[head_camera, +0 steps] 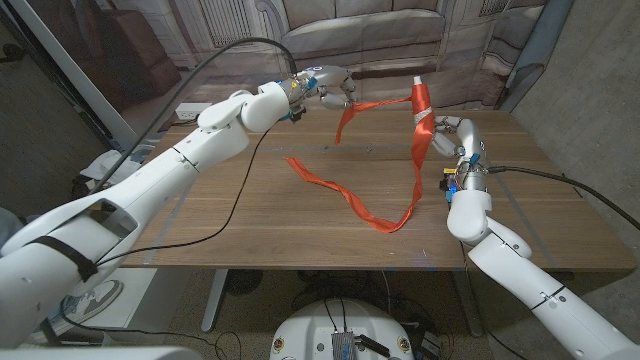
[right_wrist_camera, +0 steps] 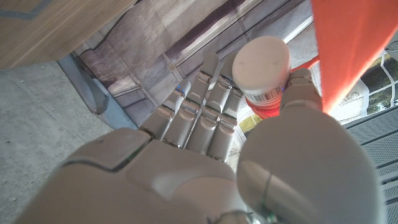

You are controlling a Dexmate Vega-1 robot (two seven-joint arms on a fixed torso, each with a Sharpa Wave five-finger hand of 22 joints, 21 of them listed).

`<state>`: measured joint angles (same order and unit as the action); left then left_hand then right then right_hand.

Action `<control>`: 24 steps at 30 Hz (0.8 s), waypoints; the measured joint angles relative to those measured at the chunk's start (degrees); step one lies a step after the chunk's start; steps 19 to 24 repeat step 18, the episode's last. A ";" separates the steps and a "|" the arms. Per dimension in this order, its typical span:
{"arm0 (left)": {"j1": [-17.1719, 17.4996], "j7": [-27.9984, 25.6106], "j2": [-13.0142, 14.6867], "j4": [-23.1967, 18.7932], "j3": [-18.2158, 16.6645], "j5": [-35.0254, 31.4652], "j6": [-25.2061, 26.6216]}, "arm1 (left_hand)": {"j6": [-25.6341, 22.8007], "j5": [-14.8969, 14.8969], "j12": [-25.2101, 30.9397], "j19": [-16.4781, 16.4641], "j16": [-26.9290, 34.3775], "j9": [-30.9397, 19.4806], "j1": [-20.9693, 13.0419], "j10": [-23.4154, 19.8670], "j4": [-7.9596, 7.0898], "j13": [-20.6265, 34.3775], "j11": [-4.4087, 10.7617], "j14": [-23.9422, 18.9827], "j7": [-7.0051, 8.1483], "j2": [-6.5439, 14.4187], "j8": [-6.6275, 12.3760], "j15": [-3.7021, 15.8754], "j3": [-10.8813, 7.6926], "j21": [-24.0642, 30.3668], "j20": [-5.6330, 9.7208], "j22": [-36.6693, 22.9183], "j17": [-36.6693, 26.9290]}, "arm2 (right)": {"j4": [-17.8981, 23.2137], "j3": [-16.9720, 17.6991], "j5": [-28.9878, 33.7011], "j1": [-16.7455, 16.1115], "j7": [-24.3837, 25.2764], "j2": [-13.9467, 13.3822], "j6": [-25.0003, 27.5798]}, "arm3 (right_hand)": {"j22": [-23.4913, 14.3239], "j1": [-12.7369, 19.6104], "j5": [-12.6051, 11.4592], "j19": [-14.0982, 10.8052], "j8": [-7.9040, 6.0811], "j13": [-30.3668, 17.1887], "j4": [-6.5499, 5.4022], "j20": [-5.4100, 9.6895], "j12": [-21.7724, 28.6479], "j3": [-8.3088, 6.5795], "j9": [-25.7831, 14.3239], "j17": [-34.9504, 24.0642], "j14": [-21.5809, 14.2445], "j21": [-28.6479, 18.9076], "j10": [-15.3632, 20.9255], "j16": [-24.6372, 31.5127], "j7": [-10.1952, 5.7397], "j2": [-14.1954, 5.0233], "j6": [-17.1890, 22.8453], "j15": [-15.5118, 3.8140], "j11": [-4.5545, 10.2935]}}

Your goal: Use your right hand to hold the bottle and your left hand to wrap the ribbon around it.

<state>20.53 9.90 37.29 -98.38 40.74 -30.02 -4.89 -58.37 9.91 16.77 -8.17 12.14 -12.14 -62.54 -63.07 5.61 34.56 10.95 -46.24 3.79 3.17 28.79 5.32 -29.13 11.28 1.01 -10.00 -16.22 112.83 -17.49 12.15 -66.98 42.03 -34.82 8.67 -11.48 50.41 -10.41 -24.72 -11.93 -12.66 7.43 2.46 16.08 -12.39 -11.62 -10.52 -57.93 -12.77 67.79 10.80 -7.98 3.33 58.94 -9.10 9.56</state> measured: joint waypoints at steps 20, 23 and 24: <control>-0.59 0.96 -0.37 0.21 0.33 -0.19 -1.50 | 0.01 0.06 0.40 0.21 0.00 0.15 0.01 0.00 0.00 0.00 0.00 0.00 0.02 0.02 0.00 0.00 0.00 0.00 -0.21 0.00 0.00 | 1.26 -0.82 1.45 -0.49 1.15 1.13 0.28 | 0.00 0.01 -0.21 0.00 -0.18 0.04 0.00 0.00 0.04 0.00 0.03 0.00 0.00 0.00 0.12 0.00 0.00 0.01 0.00 0.00 0.10; -0.59 0.96 -0.37 0.21 0.33 -0.19 -1.50 | 0.01 0.06 0.40 0.21 0.00 0.15 0.01 0.00 0.00 0.00 0.00 0.00 0.02 0.02 0.00 0.00 0.00 0.00 -0.21 0.00 0.00 | 1.26 -0.82 1.45 -0.49 1.15 1.13 0.28 | 0.00 0.01 -0.21 0.00 -0.18 0.04 0.00 0.00 0.04 0.00 0.03 0.00 0.00 0.00 0.12 0.00 0.00 0.01 0.00 0.00 0.10; -0.59 0.96 -0.37 0.21 0.33 -0.19 -1.50 | 0.01 0.06 0.40 0.21 0.00 0.15 0.01 0.00 0.00 0.00 0.00 0.00 0.02 0.02 0.00 0.00 0.00 0.00 -0.21 0.00 0.00 | 1.26 -0.82 1.45 -0.49 1.15 1.13 0.28 | 0.00 0.01 -0.21 0.00 -0.18 0.04 0.00 0.00 0.04 0.00 0.03 0.00 0.00 0.00 0.12 0.00 0.00 0.01 0.00 0.00 0.10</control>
